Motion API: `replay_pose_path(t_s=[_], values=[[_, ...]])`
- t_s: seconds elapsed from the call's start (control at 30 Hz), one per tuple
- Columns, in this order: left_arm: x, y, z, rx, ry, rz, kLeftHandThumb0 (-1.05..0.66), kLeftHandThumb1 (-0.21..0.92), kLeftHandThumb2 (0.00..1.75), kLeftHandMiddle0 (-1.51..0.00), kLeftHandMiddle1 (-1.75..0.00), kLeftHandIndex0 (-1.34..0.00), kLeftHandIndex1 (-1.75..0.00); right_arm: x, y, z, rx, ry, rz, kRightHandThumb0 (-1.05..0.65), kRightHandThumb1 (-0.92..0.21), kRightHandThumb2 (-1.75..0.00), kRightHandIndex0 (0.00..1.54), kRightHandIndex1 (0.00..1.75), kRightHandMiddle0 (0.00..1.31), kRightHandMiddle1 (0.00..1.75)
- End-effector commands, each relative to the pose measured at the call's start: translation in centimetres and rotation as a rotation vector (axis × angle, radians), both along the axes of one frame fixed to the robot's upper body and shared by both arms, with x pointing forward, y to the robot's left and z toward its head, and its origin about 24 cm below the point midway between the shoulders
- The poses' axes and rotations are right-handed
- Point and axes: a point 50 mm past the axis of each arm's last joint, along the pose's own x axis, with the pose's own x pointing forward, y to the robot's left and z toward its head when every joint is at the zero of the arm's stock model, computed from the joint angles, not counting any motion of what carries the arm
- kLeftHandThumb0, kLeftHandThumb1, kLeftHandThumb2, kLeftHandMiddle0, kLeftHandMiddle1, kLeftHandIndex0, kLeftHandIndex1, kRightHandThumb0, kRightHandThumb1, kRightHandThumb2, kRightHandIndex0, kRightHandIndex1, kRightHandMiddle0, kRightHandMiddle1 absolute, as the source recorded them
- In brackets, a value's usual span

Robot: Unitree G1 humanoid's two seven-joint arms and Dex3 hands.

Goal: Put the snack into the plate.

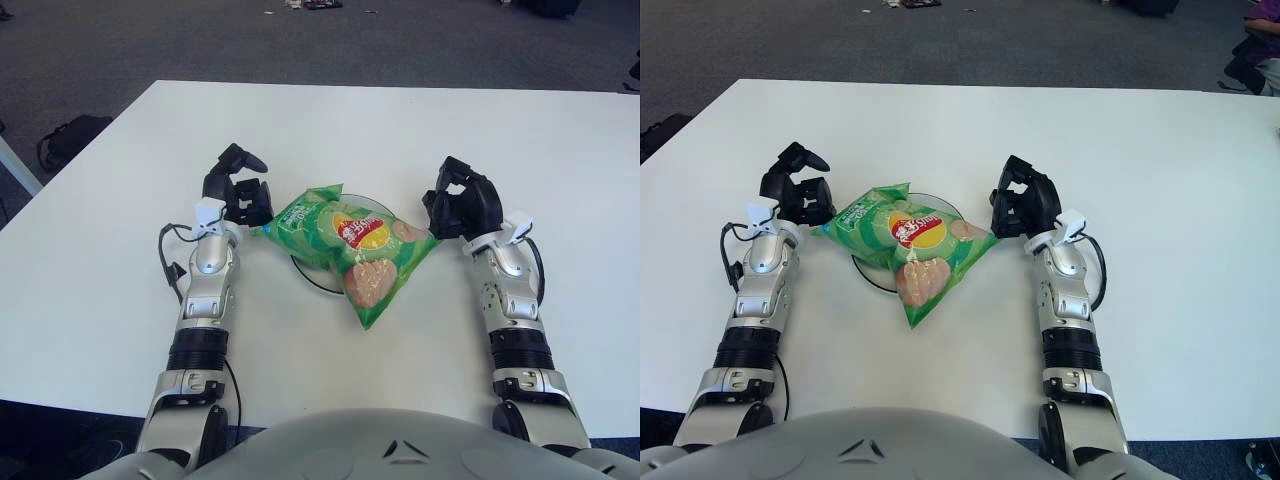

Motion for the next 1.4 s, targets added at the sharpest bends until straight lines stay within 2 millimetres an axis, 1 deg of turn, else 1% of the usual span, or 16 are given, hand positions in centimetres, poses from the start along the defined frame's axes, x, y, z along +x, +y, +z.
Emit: replay_pose_path(t_s=[0.0, 1.37], values=[[-3.57, -0.07, -6.52, -0.04, 0.251, 0.045, -0.53, 0.21, 1.45, -1.41, -1.75, -0.71, -1.75, -2.36, -0.08, -4.56, 0.066, 0.183, -0.034, -0.57, -0.12, -1.56, 1.4, 1.75, 0.78, 1.75], [-3.61, -0.01, -6.63, -0.047, 0.274, 0.046, -0.52, 0.22, 1.44, -1.41, -1.75, -0.7, -1.75, -2.35, 0.07, -4.52, 0.067, 0.197, -0.025, -0.56, -0.13, -1.55, 1.39, 1.75, 0.78, 1.75]])
